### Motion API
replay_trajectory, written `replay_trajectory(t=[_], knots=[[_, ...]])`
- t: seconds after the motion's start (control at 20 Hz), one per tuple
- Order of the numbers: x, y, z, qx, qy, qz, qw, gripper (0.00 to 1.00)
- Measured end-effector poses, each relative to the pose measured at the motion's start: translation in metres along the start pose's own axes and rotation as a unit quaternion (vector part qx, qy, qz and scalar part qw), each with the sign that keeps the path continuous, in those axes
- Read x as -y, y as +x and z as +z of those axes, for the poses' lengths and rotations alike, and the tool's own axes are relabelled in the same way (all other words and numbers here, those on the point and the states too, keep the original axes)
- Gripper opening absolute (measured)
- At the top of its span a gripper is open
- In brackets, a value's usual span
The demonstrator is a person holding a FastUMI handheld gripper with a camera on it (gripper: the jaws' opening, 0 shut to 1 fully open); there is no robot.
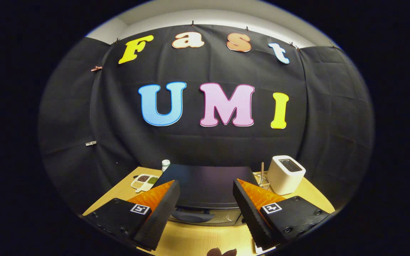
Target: Open the toaster oven, put the food inside, and close the toaster oven door.
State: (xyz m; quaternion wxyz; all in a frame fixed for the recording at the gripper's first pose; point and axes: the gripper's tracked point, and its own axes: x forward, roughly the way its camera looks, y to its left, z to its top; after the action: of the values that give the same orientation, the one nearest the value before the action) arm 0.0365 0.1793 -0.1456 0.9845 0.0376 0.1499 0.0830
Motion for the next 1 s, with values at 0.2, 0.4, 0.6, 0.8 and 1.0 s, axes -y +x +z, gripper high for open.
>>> replay_trajectory(t=[0.2,0.4,0.6,0.8,1.0], knots=[[-0.011,0.024,-0.045,-0.060,0.025,-0.005,0.998,0.98],[-0.013,0.043,-0.084,-0.109,0.037,-0.016,0.993,0.98],[-0.017,0.058,-0.110,-0.141,0.035,-0.024,0.989,0.99],[-0.013,0.068,-0.124,-0.154,0.031,-0.040,0.987,0.99],[-0.015,0.065,-0.126,-0.158,0.017,-0.051,0.986,0.97]])
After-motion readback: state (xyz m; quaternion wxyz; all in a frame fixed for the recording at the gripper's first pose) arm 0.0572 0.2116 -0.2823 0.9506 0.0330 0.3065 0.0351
